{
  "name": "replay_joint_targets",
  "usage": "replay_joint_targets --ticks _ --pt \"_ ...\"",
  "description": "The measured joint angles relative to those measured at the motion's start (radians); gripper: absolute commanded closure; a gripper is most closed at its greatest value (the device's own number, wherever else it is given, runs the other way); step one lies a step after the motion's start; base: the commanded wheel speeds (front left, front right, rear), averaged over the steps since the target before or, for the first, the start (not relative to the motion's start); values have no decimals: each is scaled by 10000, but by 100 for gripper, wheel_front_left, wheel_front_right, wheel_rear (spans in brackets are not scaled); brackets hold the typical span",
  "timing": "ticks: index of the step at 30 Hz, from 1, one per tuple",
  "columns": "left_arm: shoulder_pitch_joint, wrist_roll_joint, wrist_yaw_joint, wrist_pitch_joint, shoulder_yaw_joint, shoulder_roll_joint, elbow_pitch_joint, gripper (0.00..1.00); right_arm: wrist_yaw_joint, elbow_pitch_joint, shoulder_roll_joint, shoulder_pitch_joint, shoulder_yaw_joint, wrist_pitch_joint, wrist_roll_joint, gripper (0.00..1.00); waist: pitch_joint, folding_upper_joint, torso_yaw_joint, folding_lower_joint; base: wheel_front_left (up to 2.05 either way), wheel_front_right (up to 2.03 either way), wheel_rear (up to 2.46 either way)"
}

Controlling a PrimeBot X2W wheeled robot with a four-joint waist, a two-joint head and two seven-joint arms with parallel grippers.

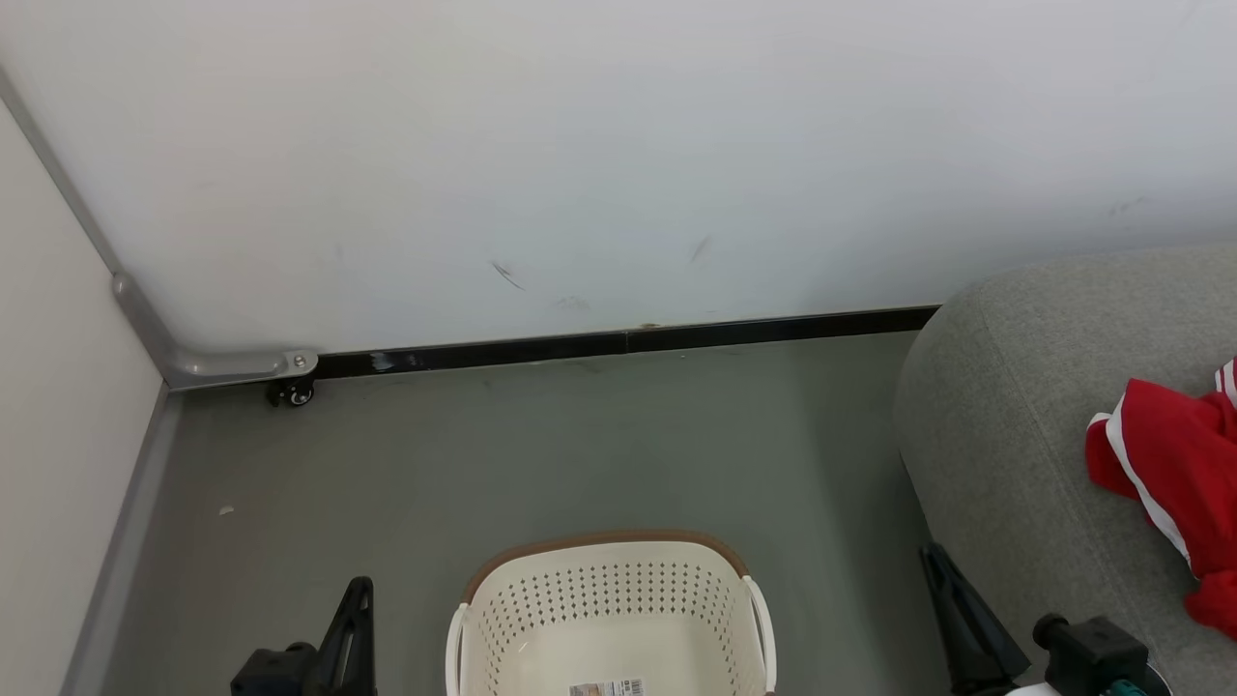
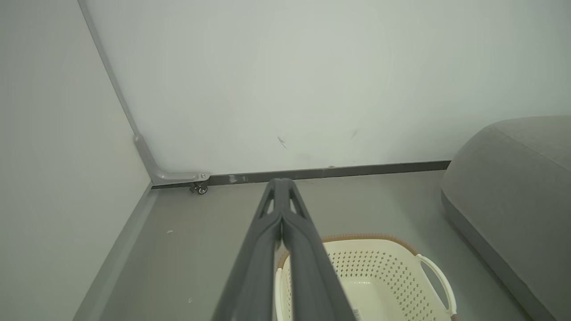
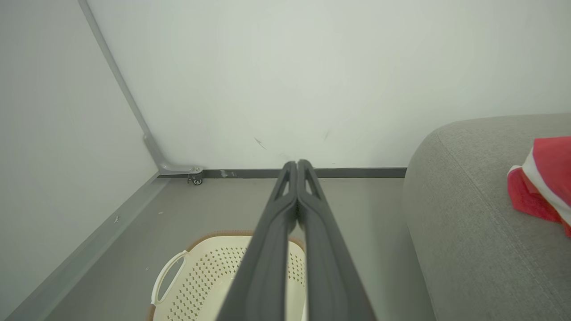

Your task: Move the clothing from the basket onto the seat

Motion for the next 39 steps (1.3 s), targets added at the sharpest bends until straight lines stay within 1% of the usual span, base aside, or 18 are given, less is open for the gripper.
replay_joint_targets --ticks 6,8,12,16,19,20,28,32,33,36,39 --pt "0 -947 -293 136 196 -163 -113 100 0 -167 0 1 65 -4 953 100 37 0 1 1 0 0 0" --pt "0 -1526 -366 234 353 -201 -140 100 0 -240 0 -1 61 -2 1544 100 58 0 1 2 0 0 0" --pt "0 -2061 -552 407 525 -270 -192 100 0 -244 0 -12 -19 121 2464 100 82 0 4 11 0 0 0" --pt "-1 -2539 -706 552 700 -343 -240 100 0 -242 0 -36 -98 196 3093 100 91 0 7 37 0 0 0" --pt "-1 -2941 -805 644 826 -435 -263 100 0 -242 -2 -46 -140 326 3545 100 92 0 8 64 0 0 0" --pt "-1 -2941 -805 644 826 -435 -263 100 0 -242 -2 -46 -140 326 3545 100 92 0 8 64 0 0 0" --pt "-2 -4054 -1143 928 1164 -548 -305 100 -2 -238 -48 -101 -259 529 4826 100 68 0 12 137 0 0 0" --pt "-3 -4592 -1319 1101 1331 -596 -328 100 -8 -234 -107 -262 -311 617 5486 100 52 0 13 161 0 0 0" --pt "-7 -5386 -1578 1294 1580 -711 -332 100 -10 -213 -167 -280 -364 775 6437 100 44 0 14 174 0 0 0" --pt "-12 -5793 -1693 1394 1687 -775 -334 100 -10 -176 -201 -351 -382 832 6926 100 50 0 15 172 0 0 0" --pt "-18 -6163 -1799 1490 1816 -813 -332 100 -10 -144 -238 -493 -408 936 7396 100 67 0 16 154 0 0 0"
